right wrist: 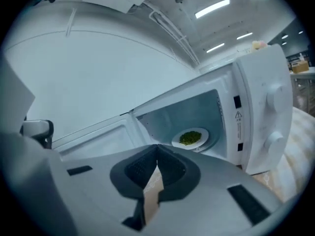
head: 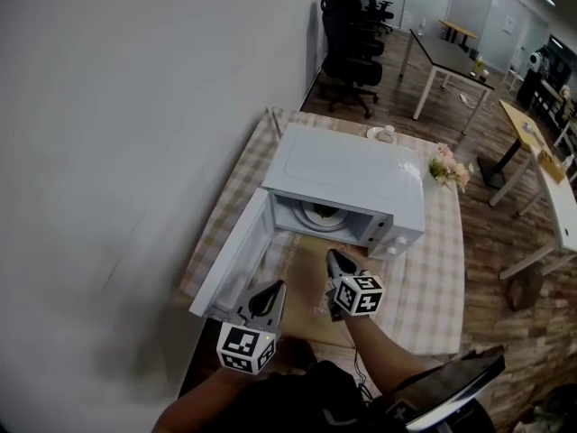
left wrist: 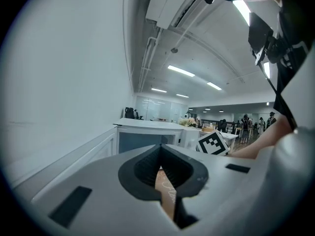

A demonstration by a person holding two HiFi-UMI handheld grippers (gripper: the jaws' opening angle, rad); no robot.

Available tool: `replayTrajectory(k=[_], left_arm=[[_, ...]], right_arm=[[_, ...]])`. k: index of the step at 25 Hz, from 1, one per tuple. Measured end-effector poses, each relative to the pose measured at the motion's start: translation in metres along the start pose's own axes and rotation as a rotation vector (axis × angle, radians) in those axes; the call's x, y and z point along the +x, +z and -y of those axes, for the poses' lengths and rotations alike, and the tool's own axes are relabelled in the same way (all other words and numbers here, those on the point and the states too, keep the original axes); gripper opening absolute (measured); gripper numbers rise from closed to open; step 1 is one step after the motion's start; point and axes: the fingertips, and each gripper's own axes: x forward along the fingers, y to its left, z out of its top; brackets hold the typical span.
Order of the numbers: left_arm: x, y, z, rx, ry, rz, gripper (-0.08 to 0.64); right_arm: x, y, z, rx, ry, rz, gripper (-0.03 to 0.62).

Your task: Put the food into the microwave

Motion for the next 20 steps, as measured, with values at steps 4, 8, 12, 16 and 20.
replayTrajectory(k=[4,8,12,16,20], left_arm=[[-0.033,-0.009,0.022,0.011,-0.014,-0.004,0.008],[-0.045,-0.005,0.03,-0.004,-0.049,0.018,0.008],[-0.052,-0.002,0.029,0.034,-0.035,-0.005,0.008],[-0.068,0.008,0.036,0.04,-0.085,0.045,0.008],[-0.079,0.02,0.04,0.069,-0.108,0.117,0.008]], right_arm=[[-0.049,0.002,-0.03,-0.03,0.003,0.023,0.009],[-0.078,0.02,-0.054,-0.083,0.022,0.074,0.009],[-0.105,0.044,-0.077,-0.223,0.012,0.124,0.009],[-0.134,0.055,-0.1,-0.222,0.005,0.158,0.009],[-0.161,0.06,-0.116,-0.231,-0.017,0.174,0.009]])
